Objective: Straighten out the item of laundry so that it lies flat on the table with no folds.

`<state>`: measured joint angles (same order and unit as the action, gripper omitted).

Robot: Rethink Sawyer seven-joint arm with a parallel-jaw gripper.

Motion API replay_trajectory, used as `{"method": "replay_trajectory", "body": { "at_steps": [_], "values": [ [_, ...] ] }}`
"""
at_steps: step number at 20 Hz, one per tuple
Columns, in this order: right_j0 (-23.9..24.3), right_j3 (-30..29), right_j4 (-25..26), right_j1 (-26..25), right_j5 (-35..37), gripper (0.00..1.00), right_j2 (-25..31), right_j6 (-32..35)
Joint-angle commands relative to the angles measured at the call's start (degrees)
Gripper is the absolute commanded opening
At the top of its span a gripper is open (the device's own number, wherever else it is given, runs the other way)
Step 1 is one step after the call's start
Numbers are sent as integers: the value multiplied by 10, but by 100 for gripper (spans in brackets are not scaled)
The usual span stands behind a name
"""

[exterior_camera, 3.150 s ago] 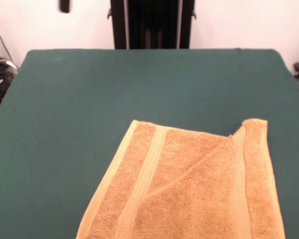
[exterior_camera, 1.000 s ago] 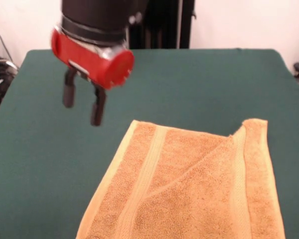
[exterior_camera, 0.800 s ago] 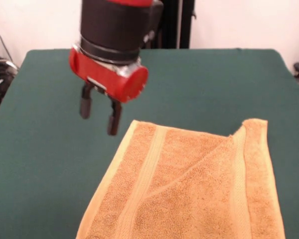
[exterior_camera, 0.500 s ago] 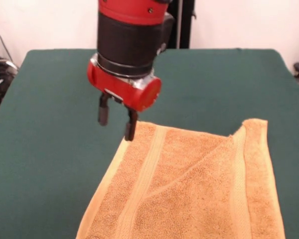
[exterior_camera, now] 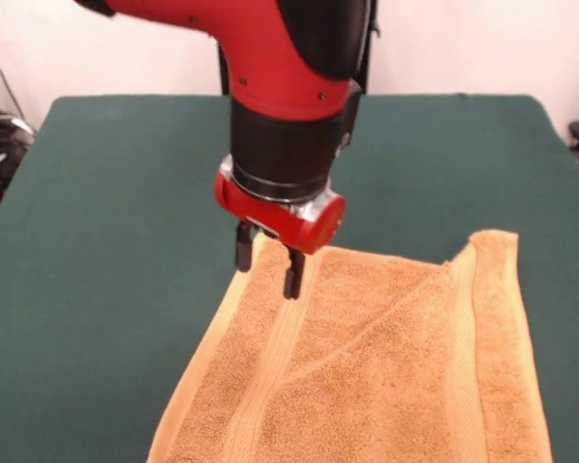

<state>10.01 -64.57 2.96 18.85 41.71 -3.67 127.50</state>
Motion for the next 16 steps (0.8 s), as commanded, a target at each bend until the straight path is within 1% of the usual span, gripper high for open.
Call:
{"method": "replay_trajectory", "body": {
  "at_steps": [1,10,11,13,16],
  "values": [
    [-7,-48,-29,-20,0,100,66,43],
    [-39,-30,-31,-24,24,100,34,84],
    [-43,-26,-34,-27,29,0,30,89],
    [-47,-20,-34,-30,38,0,24,96],
    [-54,-13,-27,-34,28,0,13,98]
  ]
}}
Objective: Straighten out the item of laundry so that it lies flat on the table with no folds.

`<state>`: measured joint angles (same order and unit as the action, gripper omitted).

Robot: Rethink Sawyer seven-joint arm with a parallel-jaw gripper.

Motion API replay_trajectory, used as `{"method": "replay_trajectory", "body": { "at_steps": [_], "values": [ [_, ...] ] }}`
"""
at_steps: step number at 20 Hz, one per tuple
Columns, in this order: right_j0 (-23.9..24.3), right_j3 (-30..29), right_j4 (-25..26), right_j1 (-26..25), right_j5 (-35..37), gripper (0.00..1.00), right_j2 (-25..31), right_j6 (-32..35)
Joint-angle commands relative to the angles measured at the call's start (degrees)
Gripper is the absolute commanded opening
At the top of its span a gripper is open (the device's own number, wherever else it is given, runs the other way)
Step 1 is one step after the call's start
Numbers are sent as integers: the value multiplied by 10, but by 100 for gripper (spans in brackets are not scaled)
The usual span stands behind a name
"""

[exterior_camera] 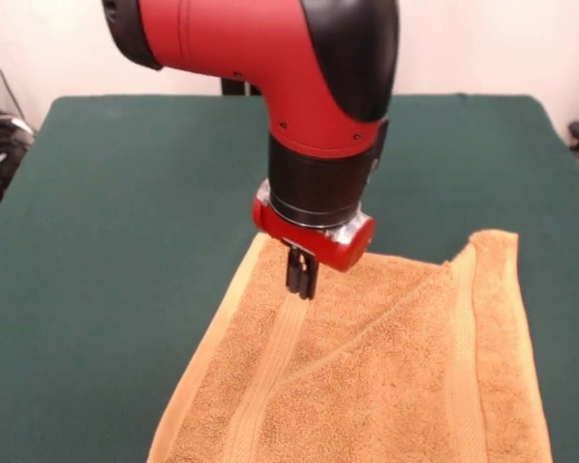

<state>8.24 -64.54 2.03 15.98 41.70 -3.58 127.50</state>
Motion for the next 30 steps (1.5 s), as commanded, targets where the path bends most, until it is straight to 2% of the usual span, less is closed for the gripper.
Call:
{"method": "replay_trajectory", "body": {
  "at_steps": [1,9,15,24,30],
  "values": [
    [-36,-12,-20,-7,32,0,13,96],
    [-38,9,-30,-26,59,0,11,98],
    [-68,60,6,-78,86,0,-43,106],
    [-66,66,15,-123,55,0,-75,80],
    [-58,68,17,-135,73,0,-88,66]
  ]
}}
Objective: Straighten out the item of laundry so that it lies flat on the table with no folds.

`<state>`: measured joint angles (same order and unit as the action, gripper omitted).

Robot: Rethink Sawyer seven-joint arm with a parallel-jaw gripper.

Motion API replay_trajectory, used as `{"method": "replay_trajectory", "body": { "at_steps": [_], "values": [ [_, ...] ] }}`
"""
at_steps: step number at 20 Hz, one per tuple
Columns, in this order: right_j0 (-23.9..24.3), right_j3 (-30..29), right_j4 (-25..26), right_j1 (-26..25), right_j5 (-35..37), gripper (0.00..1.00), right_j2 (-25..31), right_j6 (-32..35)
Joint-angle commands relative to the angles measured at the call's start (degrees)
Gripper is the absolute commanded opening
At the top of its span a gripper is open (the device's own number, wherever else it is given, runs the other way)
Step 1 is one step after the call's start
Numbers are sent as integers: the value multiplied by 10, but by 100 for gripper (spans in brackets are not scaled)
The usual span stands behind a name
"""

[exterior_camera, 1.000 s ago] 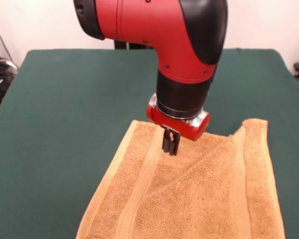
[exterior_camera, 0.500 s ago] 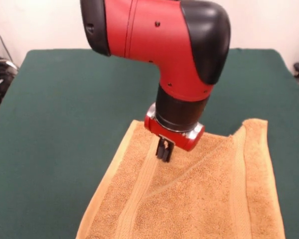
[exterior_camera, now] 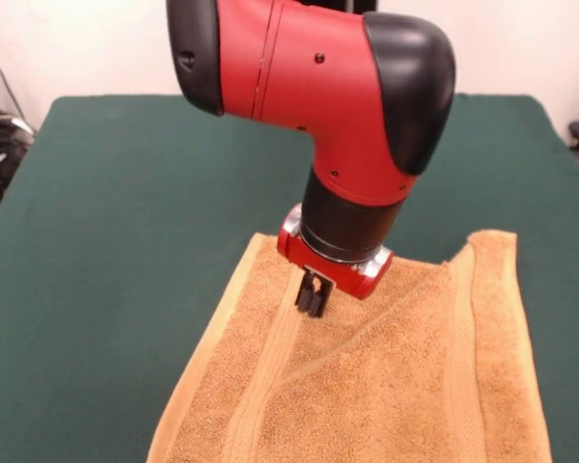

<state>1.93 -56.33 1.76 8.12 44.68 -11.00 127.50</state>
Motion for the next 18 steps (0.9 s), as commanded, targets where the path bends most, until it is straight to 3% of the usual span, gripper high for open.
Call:
{"method": "replay_trajectory", "body": {
  "at_steps": [1,11,18],
  "values": [
    [6,-13,23,-59,41,0,-17,66],
    [-4,4,62,-69,145,0,-72,14],
    [3,14,67,-71,194,0,-76,-23]
  ]
}}
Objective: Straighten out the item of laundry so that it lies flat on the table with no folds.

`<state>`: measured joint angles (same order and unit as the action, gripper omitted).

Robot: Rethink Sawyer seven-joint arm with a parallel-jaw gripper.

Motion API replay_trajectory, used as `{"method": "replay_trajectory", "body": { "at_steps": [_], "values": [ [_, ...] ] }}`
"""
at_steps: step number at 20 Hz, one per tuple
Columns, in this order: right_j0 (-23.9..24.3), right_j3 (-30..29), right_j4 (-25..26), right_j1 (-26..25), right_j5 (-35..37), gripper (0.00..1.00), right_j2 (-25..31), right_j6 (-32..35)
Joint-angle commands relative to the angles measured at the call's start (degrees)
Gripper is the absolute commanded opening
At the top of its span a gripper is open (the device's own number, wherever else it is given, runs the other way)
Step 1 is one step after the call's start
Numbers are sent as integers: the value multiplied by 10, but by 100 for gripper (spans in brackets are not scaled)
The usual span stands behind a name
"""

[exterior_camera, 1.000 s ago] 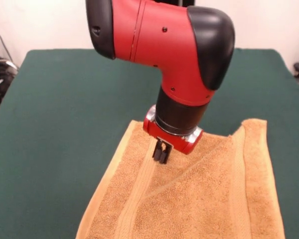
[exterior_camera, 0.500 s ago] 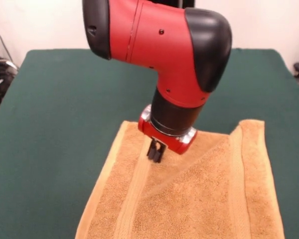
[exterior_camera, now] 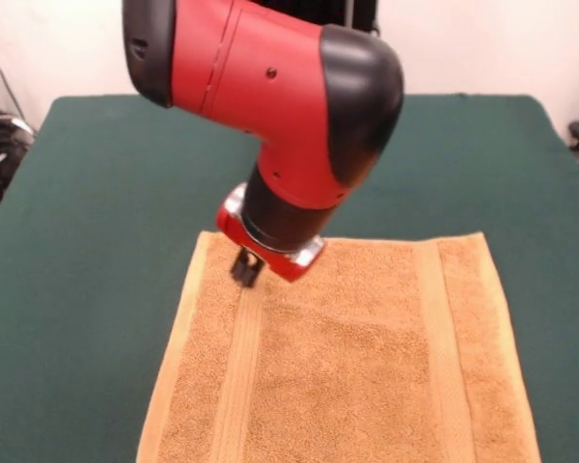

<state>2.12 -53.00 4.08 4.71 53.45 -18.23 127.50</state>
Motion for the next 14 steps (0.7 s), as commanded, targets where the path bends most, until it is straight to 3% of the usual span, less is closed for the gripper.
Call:
{"method": "replay_trajectory", "body": {
  "at_steps": [1,14],
  "values": [
    [2,-18,44,-36,106,0,-3,-16],
    [13,2,47,-26,146,0,-5,-27]
  ]
}}
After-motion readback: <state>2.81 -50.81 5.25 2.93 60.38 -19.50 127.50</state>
